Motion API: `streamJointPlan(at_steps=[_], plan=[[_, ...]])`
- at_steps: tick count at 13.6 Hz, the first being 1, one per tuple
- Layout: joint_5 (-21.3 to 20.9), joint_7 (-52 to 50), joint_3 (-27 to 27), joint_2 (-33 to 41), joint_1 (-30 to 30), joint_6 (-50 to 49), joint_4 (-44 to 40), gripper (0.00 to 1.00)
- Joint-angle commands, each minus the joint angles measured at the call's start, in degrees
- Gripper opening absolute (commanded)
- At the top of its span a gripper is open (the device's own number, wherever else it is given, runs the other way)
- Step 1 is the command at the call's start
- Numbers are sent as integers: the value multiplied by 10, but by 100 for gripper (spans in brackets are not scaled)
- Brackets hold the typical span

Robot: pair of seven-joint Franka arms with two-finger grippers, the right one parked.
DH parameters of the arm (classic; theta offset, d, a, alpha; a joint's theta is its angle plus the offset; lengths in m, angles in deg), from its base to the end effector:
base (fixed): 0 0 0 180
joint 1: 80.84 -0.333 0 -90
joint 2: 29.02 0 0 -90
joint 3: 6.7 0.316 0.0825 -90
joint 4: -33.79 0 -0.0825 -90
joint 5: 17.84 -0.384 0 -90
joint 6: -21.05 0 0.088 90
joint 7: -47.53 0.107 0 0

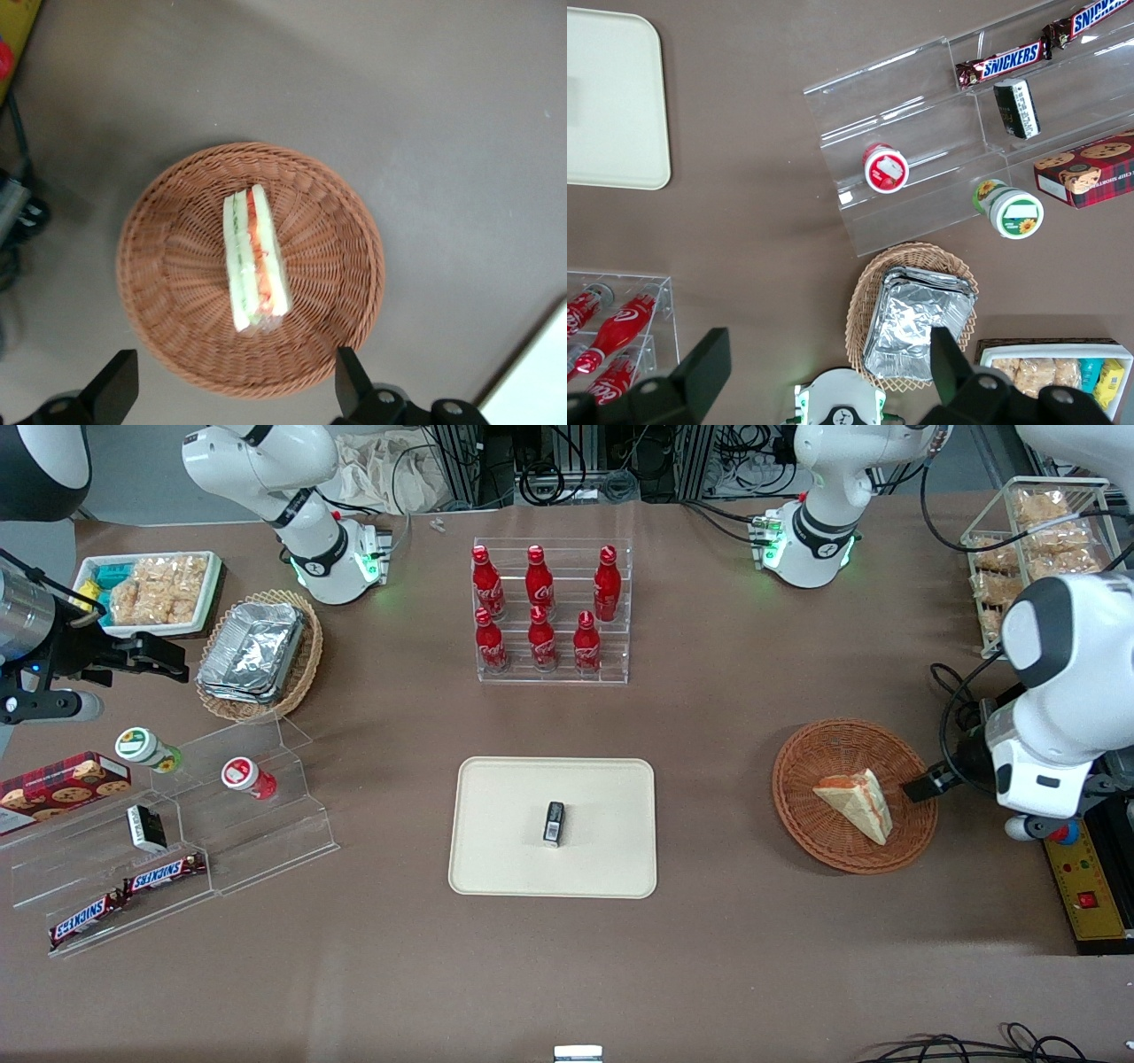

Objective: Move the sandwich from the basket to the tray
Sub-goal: 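Lower the left gripper onto the sandwich and close on it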

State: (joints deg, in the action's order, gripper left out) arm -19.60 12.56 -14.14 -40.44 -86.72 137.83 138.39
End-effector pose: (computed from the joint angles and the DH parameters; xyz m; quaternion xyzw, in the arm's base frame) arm 0.6139 -0.0110 0.4272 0.9593 0.2822 0.0075 0.0015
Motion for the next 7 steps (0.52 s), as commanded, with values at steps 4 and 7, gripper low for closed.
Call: streamJointPlan(at_steps=[4, 7], plan=[[6, -134, -4, -27, -4, 115, 82, 100], [6, -149, -4, -54, -4, 135, 84, 100]])
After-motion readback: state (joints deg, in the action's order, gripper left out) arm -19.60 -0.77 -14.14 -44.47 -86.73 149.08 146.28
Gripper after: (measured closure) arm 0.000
